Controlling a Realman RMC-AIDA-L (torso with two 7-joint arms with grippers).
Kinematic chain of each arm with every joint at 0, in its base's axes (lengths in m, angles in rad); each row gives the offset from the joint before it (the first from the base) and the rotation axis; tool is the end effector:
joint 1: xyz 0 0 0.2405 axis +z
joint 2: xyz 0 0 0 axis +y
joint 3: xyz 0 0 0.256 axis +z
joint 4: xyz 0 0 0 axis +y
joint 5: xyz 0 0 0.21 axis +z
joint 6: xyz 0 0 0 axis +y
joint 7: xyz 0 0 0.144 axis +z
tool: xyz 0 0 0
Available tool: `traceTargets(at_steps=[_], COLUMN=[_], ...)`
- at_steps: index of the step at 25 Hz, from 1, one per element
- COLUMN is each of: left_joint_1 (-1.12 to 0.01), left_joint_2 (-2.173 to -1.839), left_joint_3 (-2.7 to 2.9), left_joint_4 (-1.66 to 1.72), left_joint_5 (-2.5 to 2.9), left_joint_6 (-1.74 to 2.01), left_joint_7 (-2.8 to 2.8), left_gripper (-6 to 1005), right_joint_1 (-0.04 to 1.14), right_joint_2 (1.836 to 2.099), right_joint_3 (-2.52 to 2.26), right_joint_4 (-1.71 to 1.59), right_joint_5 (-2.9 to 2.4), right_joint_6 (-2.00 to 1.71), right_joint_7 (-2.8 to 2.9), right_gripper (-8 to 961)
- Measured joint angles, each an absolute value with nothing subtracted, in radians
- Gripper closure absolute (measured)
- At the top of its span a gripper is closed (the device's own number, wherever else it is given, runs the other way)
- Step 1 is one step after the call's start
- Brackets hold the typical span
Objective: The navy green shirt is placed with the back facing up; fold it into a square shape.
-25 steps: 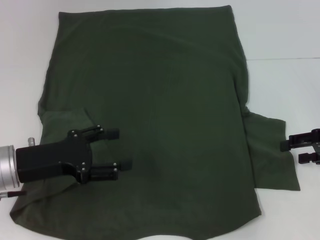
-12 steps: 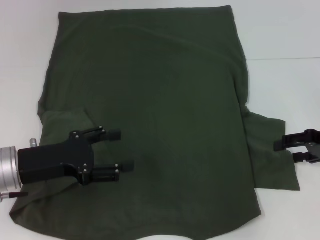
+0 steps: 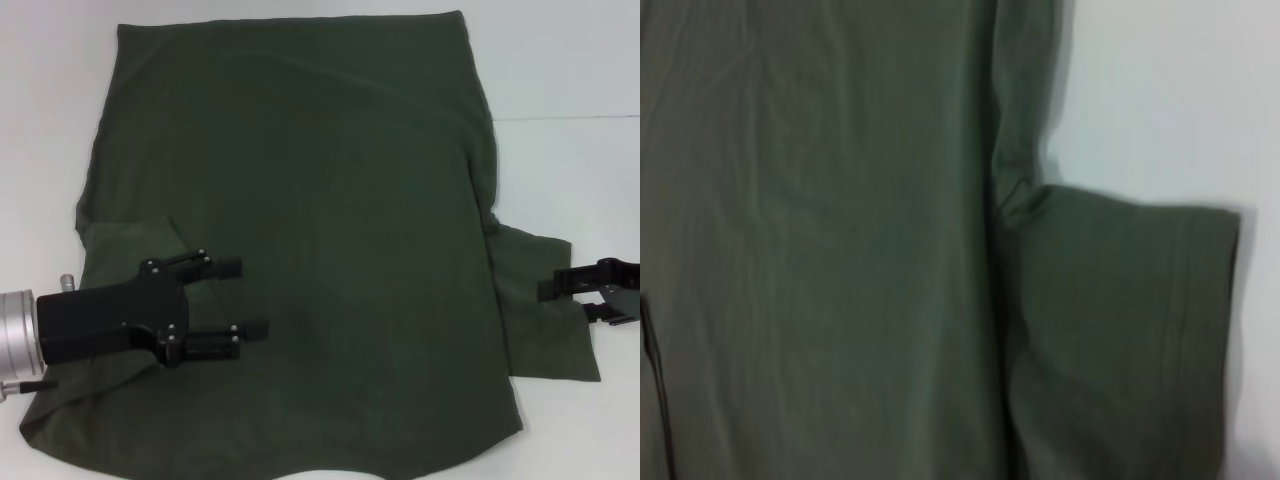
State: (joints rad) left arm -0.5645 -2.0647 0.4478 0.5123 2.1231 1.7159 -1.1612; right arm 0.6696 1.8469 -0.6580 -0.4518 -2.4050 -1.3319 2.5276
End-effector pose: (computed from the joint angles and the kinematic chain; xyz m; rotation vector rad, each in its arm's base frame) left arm -0.2644 0.3110 -0.0008 -2.7487 -0.4767 -0.8812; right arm 0.3317 0.3678 0.0534 -1.9761 2.0240 0.2236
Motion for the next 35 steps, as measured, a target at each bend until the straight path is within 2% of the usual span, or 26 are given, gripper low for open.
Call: traceTargets(at_steps=[35], left_joint_1=[-0.580], left_joint_2=[-2.068], left_joint_3=[0.448], left_joint_4=[0.512], left_joint_5=[2.117], left_joint_6=[1.702], left_joint_7=[-1.161], left_gripper=[116], right_joint_1=[0.677], right_joint_2=[1.858], right_joint_3=[-0.654], right_joint_4=[-0.437], right_joint_5=[-2.394], right_joint_6=[-1.335], right_joint_7=[2.505], right_gripper=[129])
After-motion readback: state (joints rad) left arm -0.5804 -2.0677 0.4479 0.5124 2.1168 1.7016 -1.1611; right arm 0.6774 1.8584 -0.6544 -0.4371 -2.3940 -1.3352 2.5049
